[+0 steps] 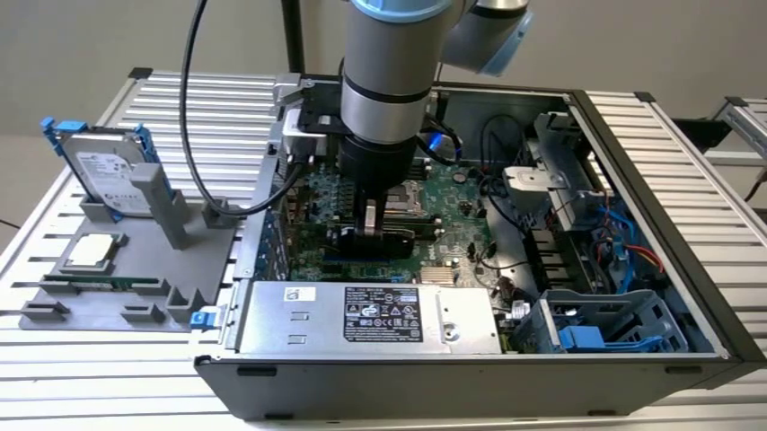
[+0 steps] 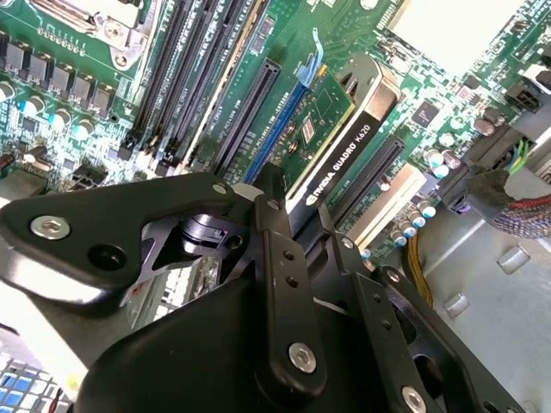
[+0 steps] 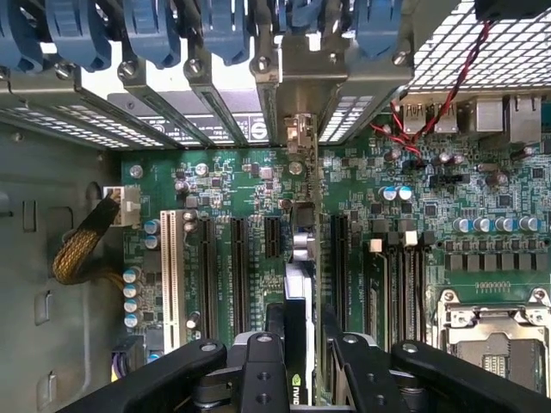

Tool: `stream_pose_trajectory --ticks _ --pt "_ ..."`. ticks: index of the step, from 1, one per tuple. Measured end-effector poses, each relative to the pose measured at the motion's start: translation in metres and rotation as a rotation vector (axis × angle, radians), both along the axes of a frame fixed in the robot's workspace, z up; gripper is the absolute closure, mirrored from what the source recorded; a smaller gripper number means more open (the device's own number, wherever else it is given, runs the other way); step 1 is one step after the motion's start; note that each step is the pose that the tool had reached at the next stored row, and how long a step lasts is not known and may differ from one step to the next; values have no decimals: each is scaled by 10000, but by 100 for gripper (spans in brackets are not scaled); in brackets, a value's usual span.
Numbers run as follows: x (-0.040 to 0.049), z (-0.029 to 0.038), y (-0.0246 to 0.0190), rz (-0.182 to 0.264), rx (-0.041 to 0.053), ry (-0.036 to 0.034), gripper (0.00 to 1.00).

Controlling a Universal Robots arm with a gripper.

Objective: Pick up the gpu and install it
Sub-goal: 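Insert the gpu into the slot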

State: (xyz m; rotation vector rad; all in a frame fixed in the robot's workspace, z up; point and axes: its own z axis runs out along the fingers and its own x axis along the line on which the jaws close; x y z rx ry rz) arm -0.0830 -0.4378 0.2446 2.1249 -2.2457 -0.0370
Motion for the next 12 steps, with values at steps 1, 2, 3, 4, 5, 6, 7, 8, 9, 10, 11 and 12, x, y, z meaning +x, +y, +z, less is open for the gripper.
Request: stream_pose_trajectory --ticks 1,2,3,4,5,6,7,8,9,10,11,12 --pt "0 -9 0 0 -3 1 100" --pt "0 -17 1 -1 8 -4 100" --pt "-1 -17 1 -1 9 -3 100" --pt "-1 -17 1 0 8 -3 100" --pt "-1 -17 1 0 7 -3 100" --pt "-1 -17 1 0 7 -3 100" --pt "-1 -19 0 0 5 -1 100" --pt "-1 -33 0 0 2 -1 100" --pt "-1 -49 -2 1 -4 2 100" --pt "-1 -64 -2 0 -1 5 100" --pt "-2 -67 -2 -1 2 3 100" --pt "-1 -69 -2 -1 2 0 100"
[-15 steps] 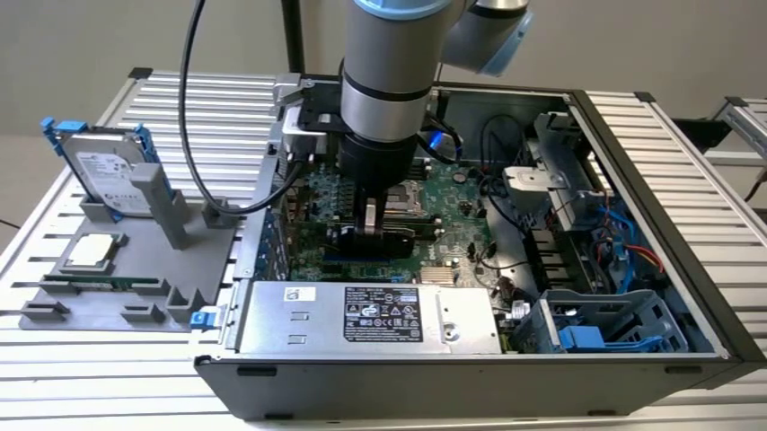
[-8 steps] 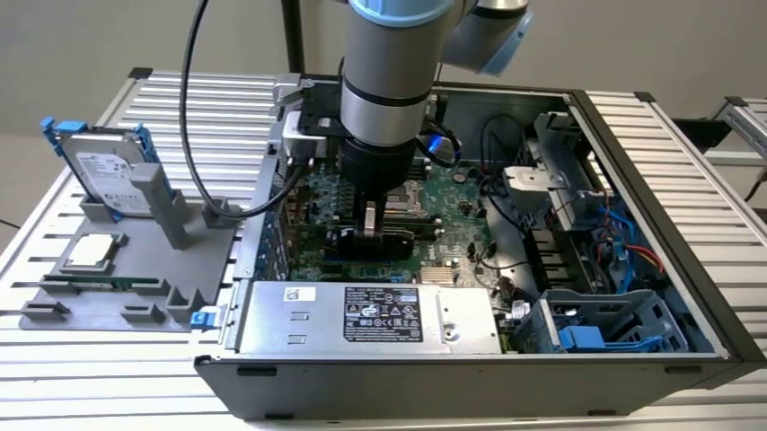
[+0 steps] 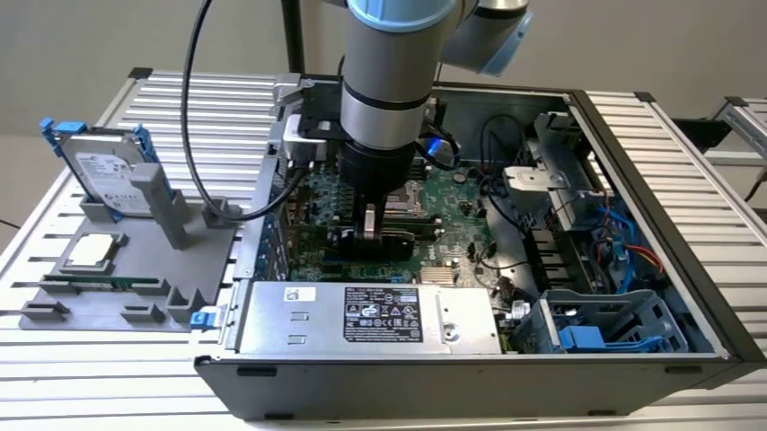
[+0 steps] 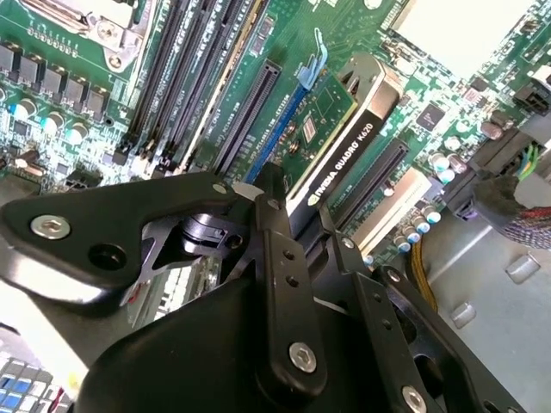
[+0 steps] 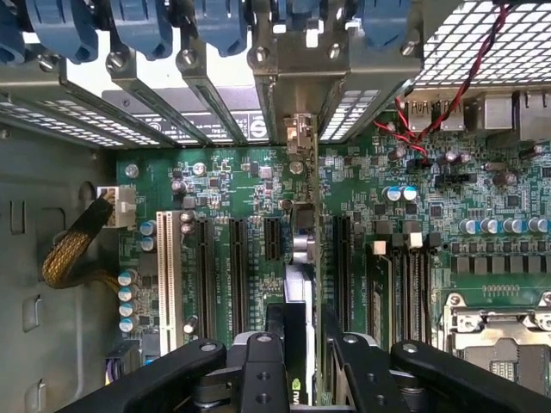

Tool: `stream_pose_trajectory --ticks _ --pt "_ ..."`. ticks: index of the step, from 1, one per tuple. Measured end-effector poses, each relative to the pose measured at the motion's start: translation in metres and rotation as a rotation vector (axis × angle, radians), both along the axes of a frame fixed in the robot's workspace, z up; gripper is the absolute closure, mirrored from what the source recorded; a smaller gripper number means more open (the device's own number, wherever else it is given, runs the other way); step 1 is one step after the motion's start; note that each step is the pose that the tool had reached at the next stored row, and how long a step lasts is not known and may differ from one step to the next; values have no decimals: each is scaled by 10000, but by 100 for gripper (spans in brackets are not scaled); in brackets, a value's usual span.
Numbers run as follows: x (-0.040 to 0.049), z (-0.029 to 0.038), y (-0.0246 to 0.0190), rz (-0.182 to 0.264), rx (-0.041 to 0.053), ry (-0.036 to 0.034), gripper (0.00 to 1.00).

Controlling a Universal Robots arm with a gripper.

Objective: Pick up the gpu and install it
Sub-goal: 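Insert the gpu into the slot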

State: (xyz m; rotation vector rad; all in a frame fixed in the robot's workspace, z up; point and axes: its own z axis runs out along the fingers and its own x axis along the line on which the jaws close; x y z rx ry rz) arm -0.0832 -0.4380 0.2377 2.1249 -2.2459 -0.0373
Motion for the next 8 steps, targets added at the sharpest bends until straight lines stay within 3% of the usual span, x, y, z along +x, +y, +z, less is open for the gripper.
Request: stream_pose_trajectory --ticks 5,6,8 --pt "1 -11 1 -2 11 -8 100" --pt "0 -11 1 -1 9 -5 0" --pt "3 2 0 3 4 4 0"
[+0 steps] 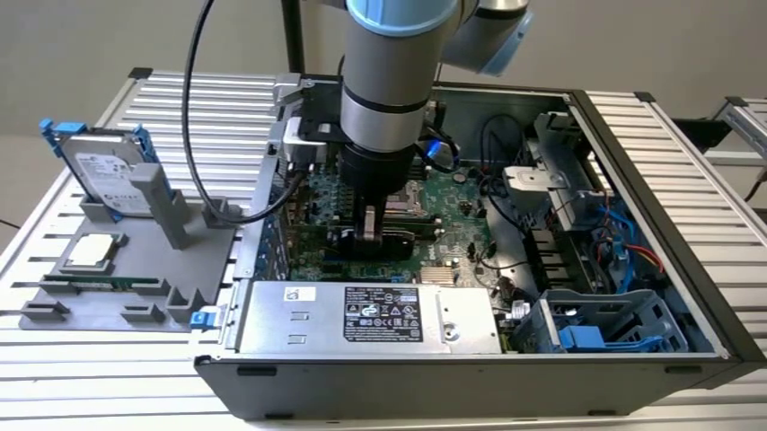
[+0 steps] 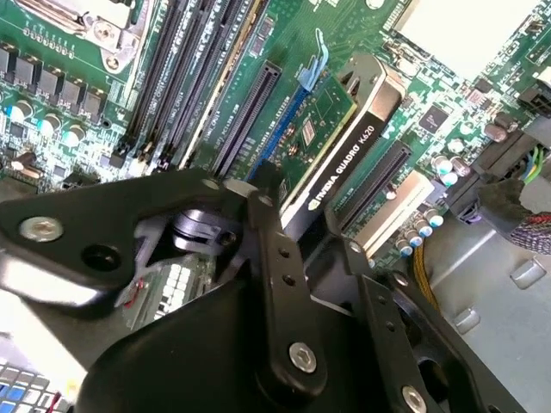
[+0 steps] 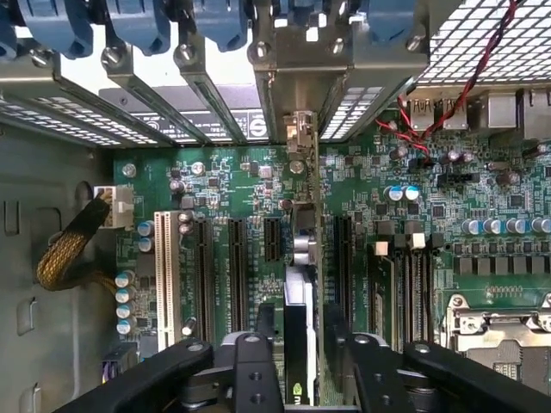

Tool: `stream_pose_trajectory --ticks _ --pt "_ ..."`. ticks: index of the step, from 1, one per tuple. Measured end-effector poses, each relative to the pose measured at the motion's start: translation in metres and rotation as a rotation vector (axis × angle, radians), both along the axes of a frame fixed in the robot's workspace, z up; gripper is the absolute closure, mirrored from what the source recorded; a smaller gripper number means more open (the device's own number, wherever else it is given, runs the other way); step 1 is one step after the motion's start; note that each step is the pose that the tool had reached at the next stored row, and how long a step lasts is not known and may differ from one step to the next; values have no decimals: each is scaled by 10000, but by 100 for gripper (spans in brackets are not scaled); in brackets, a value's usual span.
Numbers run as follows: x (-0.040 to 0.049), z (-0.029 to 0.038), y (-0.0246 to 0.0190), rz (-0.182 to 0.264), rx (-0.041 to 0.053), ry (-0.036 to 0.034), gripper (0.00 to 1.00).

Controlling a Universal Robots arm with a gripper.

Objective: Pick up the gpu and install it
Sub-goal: 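Insert the gpu into the slot, then press down on the gpu until it lock into place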

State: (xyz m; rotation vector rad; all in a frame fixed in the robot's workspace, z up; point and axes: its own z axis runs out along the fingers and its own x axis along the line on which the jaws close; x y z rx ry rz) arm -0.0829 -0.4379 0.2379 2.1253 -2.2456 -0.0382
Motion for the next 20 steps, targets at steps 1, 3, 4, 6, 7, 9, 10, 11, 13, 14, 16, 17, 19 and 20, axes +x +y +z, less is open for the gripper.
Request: stream_pose_trajectory --ticks 1,3,4,6,7,9,10,11,13,14,16,17,19,20 --pt "0 47 0 -3 -4 3 0" --pt "-1 139 0 -5 -2 3 0" --pt "-1 179 0 -5 4 1 0" --pt "-2 229 0 -6 41 1 0" --pt "-2 267 0 -5 45 1 0" --pt "-1 358 0 -6 48 1 0" --pt "-1 395 0 -5 49 3 0" --pt "-1 422 0 -5 68 1 0" --pt "-1 452 0 -4 70 2 0" --pt "-1 451 0 -4 71 1 100" --pt "-1 451 0 -4 72 1 100" --pt "-1 452 0 -4 71 1 100" --pt "-1 452 0 -4 71 2 100" --pt "-1 452 0 -3 71 2 100"
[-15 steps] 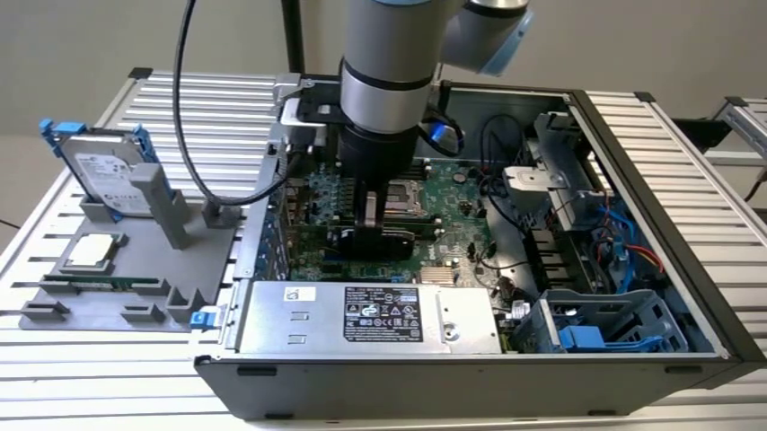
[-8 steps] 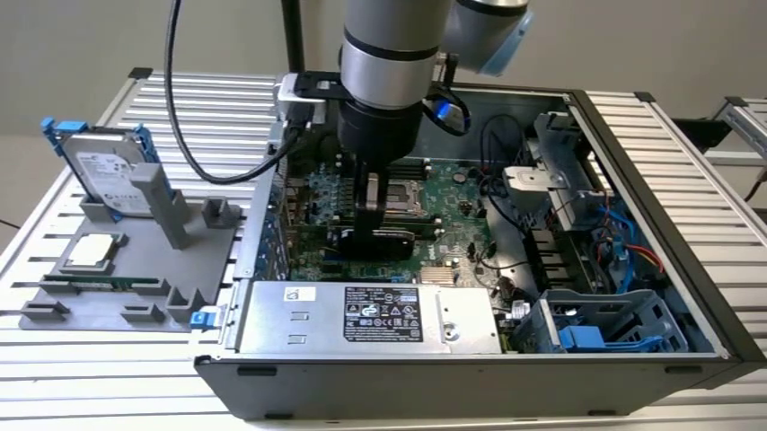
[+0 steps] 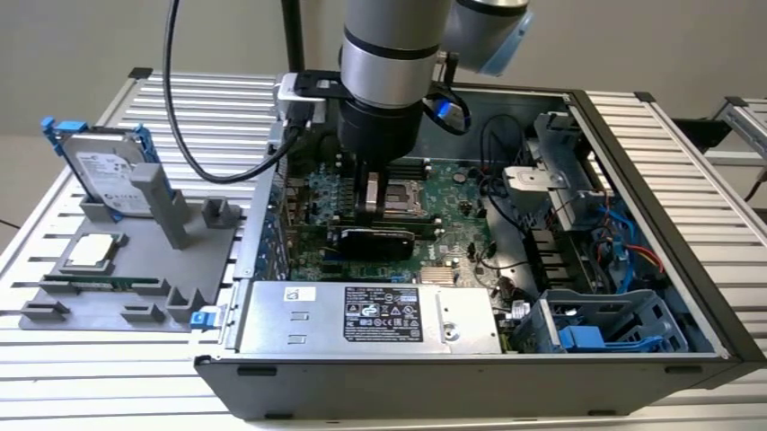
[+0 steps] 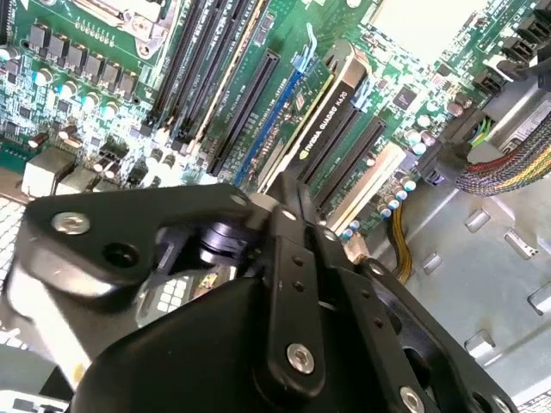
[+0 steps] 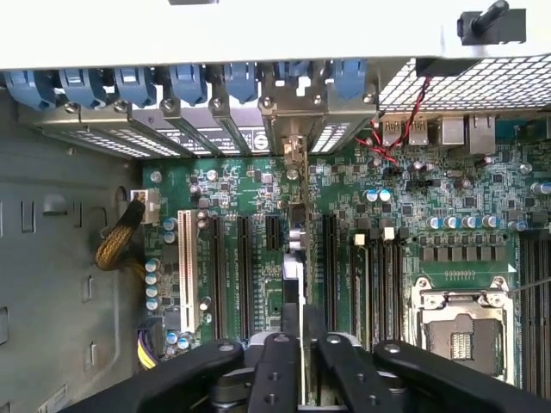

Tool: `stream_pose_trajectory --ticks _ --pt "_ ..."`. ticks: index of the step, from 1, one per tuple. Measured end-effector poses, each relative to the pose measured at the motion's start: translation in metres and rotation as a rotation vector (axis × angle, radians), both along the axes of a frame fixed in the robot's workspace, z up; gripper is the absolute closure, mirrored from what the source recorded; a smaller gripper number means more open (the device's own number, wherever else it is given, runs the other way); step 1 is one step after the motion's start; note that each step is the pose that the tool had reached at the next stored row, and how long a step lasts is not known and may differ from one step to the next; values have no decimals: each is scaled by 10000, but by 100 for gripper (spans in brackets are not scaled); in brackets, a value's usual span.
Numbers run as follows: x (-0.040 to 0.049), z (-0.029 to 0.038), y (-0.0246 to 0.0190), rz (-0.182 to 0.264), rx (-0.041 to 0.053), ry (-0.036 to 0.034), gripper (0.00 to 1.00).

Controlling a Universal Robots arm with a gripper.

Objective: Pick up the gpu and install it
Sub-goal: 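Press down on the gpu until it lock into place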

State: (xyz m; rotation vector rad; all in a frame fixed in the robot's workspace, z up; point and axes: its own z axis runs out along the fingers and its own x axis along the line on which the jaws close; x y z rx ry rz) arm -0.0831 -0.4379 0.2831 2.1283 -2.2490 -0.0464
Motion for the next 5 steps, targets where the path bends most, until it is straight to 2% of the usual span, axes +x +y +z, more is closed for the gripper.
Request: stream_pose_trajectory --ticks 5 --pt "0 0 0 4 1 0 100"
